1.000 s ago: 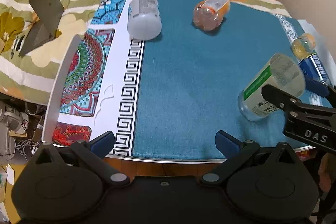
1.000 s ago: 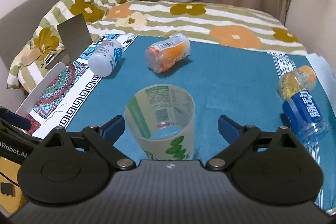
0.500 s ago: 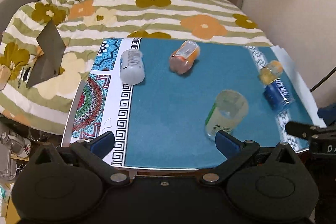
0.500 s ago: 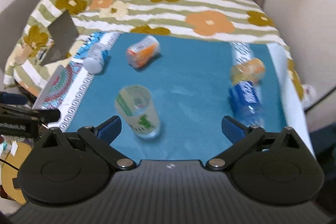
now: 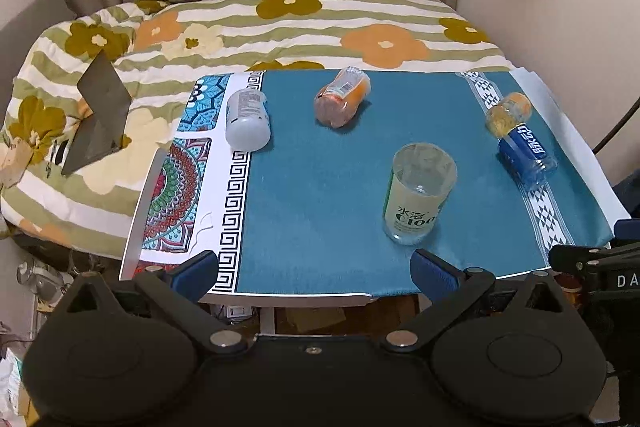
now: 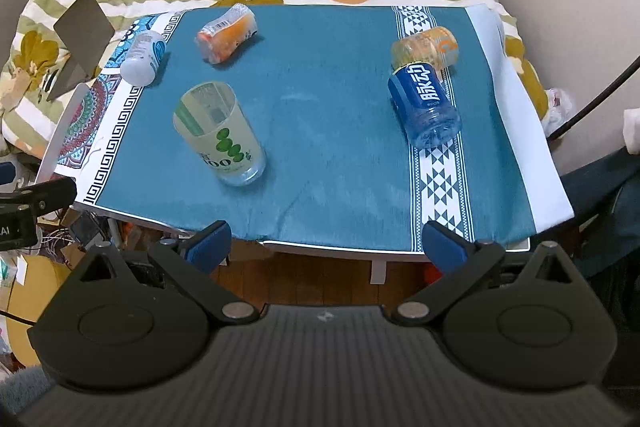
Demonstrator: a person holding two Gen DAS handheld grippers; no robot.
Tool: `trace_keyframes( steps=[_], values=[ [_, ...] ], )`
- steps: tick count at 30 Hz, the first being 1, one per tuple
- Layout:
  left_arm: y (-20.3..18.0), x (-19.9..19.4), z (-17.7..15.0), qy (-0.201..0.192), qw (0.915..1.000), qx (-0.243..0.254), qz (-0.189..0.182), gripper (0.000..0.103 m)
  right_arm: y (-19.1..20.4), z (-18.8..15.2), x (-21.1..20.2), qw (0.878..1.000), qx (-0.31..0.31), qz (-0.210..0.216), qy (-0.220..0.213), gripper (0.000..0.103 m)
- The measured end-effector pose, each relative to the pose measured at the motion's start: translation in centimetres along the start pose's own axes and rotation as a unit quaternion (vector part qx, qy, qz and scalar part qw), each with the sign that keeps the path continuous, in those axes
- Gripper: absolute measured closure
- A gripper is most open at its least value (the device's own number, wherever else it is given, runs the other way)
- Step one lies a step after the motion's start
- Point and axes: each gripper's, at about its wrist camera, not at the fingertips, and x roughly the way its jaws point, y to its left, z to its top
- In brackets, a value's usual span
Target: Flip cup upright
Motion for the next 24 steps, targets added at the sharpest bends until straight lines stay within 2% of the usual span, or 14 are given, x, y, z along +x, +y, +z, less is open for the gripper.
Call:
trace_keyframes(
  steps=[24],
  values=[
    [-0.13,0.13,0.37,0.000,1.0000,0.008,0.004,0.000,-0.13,0.58,-0.04,1.000,0.005,-0.005,-0.007,0.000]
  ],
)
